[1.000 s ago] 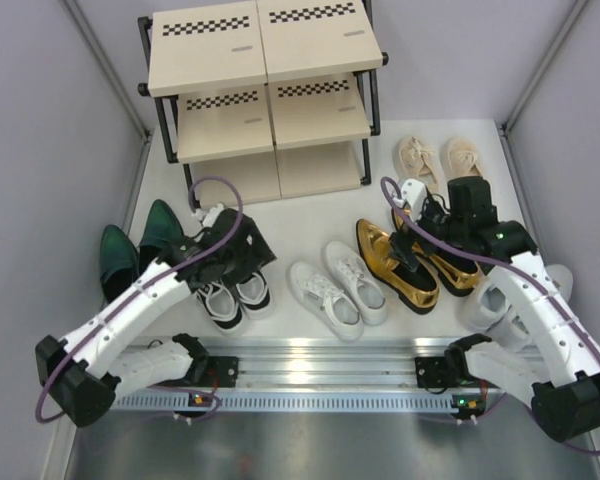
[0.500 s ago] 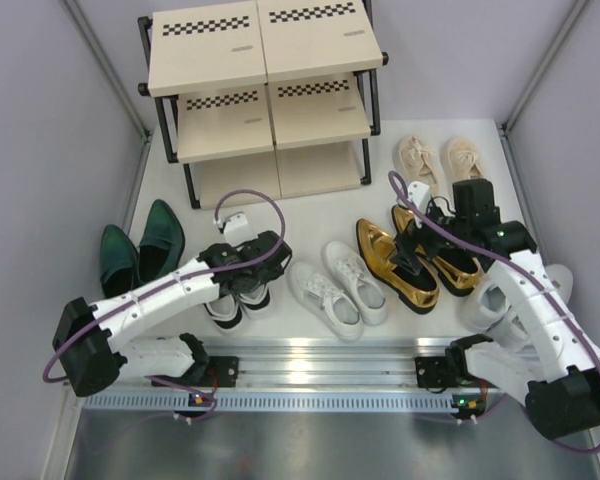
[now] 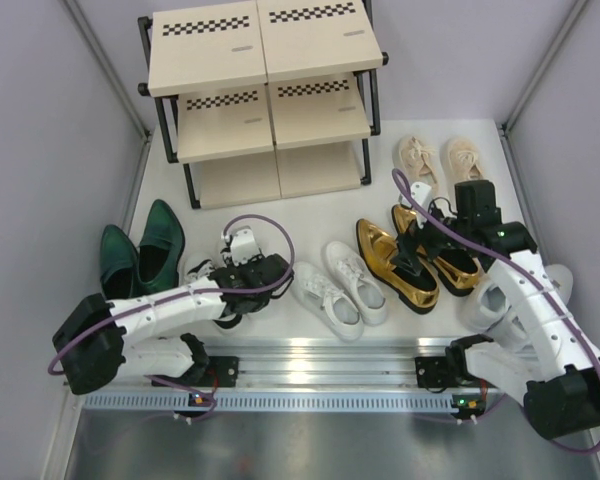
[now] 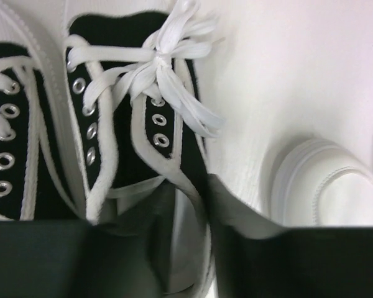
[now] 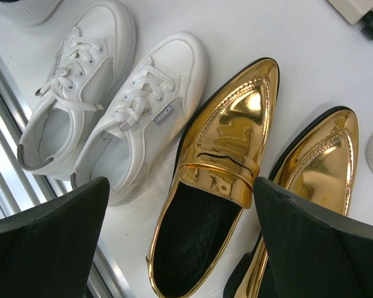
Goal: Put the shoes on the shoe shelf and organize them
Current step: Pick up the shoe at the center of the board, then place the shoe at the shoe shelf.
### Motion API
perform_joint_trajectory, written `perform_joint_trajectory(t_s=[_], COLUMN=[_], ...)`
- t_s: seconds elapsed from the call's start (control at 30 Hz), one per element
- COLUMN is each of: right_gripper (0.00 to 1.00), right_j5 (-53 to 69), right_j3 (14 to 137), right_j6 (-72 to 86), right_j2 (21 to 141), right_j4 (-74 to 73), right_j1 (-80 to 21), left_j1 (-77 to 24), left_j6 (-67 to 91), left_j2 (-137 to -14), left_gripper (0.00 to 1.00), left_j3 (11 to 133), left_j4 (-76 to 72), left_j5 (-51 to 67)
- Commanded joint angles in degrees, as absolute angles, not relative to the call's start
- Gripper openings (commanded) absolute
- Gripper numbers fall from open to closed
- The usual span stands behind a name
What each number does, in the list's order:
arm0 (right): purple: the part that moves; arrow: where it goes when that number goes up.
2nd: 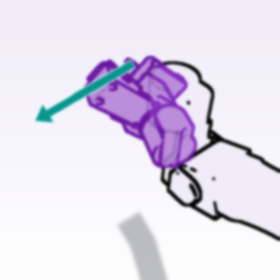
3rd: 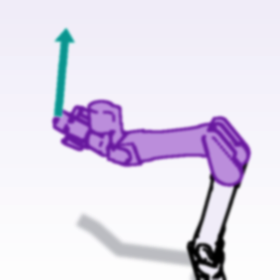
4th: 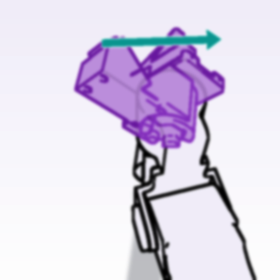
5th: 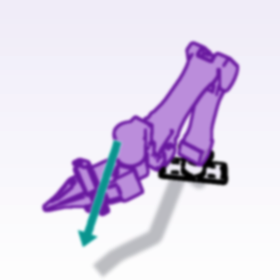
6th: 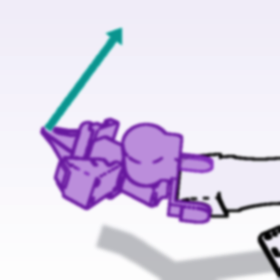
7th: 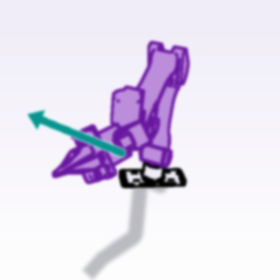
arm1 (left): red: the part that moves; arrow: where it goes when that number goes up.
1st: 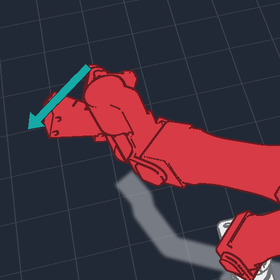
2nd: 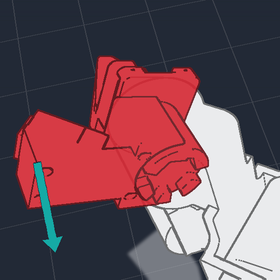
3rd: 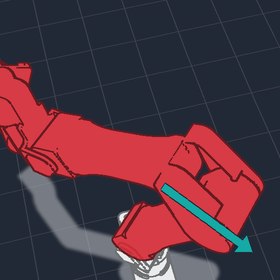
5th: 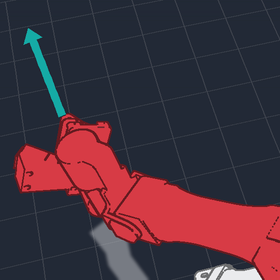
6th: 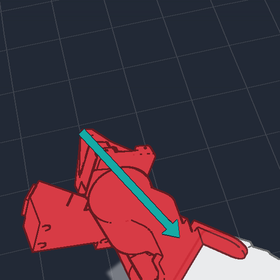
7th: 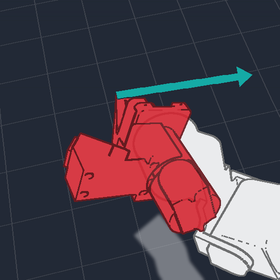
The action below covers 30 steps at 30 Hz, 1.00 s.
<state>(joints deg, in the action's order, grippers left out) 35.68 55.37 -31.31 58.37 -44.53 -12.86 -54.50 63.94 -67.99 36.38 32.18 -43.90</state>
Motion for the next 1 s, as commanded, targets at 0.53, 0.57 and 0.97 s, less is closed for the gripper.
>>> perform_joint_trajectory(t_s=[0.53,0.57,0.97], right_gripper=[0.99,1.00,0.99], right_j5=[37.9,37.9,38.1], right_j3=[56.8,56.9,57.7], right_j6=[-31.0,-30.9,-33.0], right_j2=[57.9,58.0,57.1], right_j4=[-41.9,-41.7,-43.3], right_j1=[-11.0,-11.0,-9.9], left_j1=[-49.3,-47.9,-27.4], left_j6=[14.1,12.5,0.5], left_j2=[-54.8,-54.5,-65.6], left_gripper=[0.00,0.00,0.00], left_j3=[41.0,41.1,49.7], left_j4=[6.8,6.3,-3.4], left_j5=[-43.8,-42.0,-20.0])
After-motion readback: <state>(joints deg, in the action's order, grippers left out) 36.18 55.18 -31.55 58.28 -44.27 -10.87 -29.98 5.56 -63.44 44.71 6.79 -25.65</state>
